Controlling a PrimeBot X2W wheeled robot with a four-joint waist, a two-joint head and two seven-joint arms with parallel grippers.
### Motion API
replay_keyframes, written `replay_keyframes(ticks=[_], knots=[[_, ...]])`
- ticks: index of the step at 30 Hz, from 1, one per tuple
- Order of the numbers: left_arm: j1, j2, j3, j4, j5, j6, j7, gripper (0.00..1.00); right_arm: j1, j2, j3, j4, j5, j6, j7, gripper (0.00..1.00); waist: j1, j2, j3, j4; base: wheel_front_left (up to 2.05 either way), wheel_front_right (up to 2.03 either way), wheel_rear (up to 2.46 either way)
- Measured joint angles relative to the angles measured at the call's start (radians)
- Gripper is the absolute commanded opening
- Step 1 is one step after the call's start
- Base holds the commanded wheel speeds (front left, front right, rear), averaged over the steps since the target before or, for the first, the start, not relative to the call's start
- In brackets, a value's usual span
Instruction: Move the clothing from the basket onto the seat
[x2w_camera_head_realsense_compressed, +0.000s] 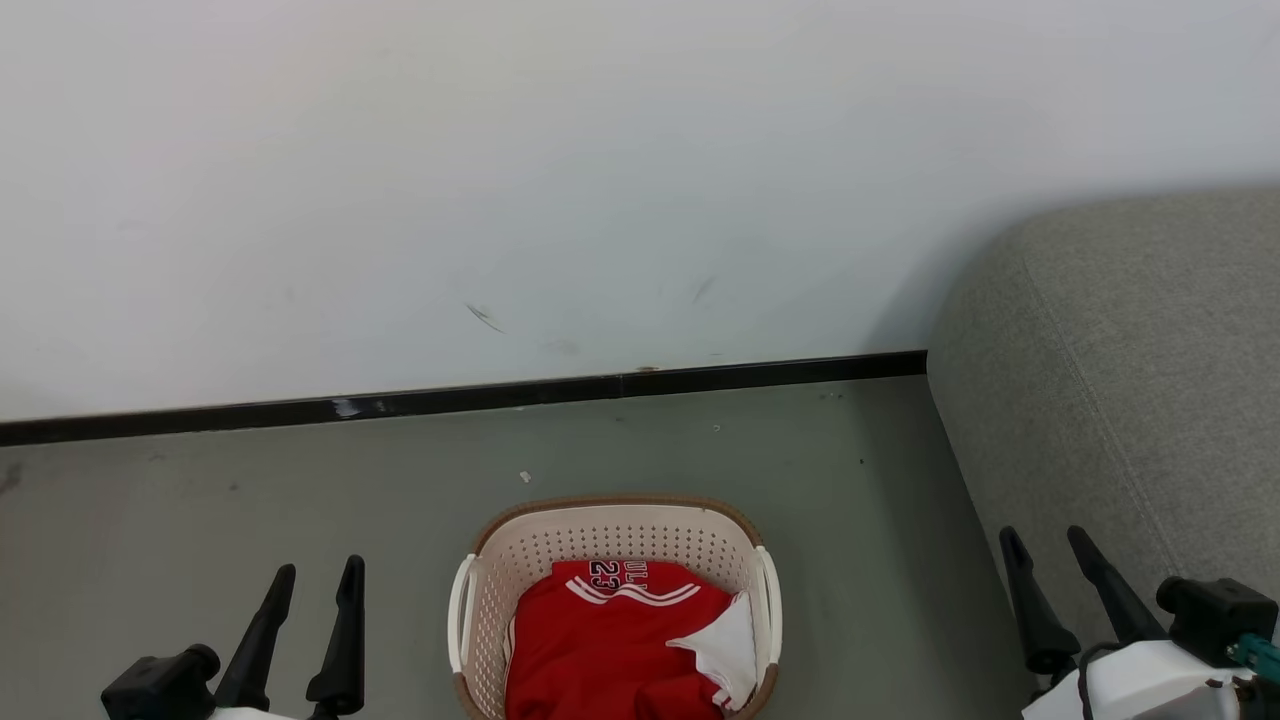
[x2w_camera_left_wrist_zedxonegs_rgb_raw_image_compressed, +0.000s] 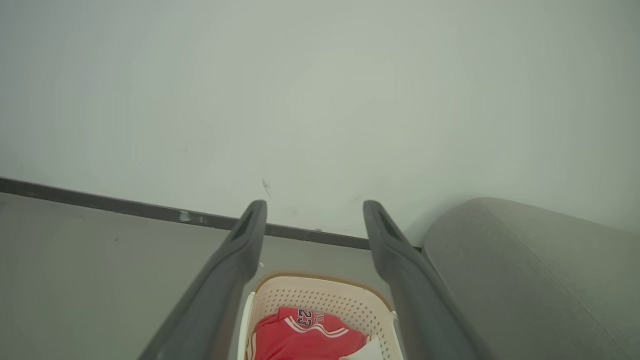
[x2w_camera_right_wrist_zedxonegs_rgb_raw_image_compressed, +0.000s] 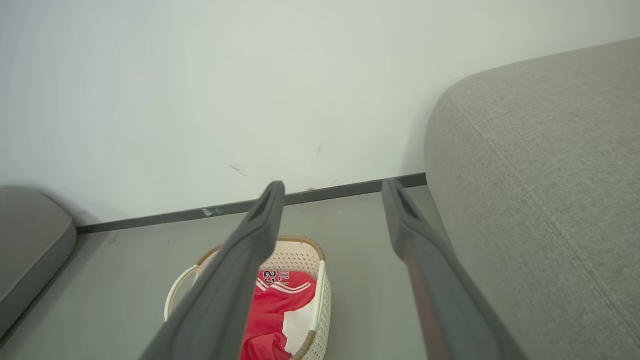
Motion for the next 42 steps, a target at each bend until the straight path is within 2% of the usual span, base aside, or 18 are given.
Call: replay_keyframes(ticks=[18,31,42], knots=[[0.007,0.0,-0.011,-0.033,0.247,-0.004,-0.062,1.0,0.005,0.003,0.001,-0.046,-0.279,0.0,-0.066,1.0,-0.0002,0.0,0.018,-0.008,0.0,0.0,0.0],[0.011,-0.001,-0.059,-0.008,0.261,-0.012,-0.062,1.0,0.038,0.012,-0.028,-0.056,-0.28,0.0,-0.066,1.0,-0.0003,0.0,0.06,-0.017,0.0,0.0,0.0],[-0.059,-0.001,-0.182,0.0,0.258,-0.012,-0.062,1.0,0.036,0.02,-0.007,-0.087,-0.286,0.0,-0.066,1.0,-0.0003,0.0,0.135,-0.03,0.0,0.0,0.0]])
